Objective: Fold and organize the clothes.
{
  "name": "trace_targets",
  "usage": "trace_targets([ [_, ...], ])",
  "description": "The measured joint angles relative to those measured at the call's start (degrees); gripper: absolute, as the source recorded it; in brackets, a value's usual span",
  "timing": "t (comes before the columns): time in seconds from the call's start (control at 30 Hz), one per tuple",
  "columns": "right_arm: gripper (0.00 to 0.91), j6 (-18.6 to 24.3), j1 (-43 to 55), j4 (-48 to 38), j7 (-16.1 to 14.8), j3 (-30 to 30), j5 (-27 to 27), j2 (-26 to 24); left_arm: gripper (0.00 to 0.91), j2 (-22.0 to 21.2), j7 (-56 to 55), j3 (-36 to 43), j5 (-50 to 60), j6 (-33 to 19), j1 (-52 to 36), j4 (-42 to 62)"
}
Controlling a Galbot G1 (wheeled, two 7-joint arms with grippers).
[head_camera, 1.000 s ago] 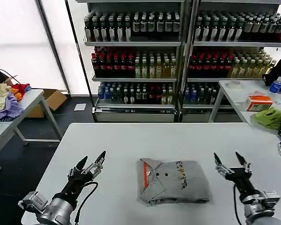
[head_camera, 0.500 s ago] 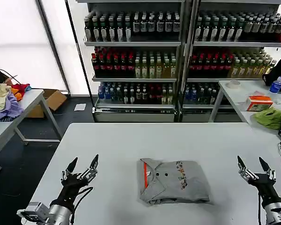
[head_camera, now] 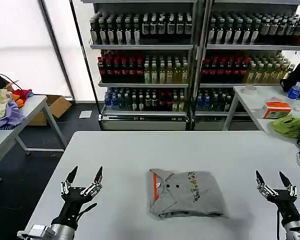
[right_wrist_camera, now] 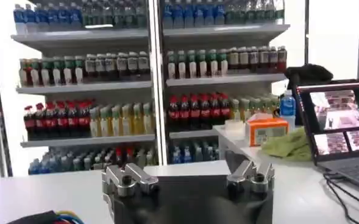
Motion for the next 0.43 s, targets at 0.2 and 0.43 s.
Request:
trace_targets([
  [0.2,0.907,0.22,0.00,0.30,-0.19,-0.56,-0.98,0.05,0.907,-0.53,2.34,-0.48,2.35,-1.31,0.70,-0.02],
  [0.43,0.907,0.29,0.27,0.26,-0.72,-0.81,-2.00,0.06,0.907,-1.54,5.02,-1.10,4.10,-1.71,0.71,-0.76],
])
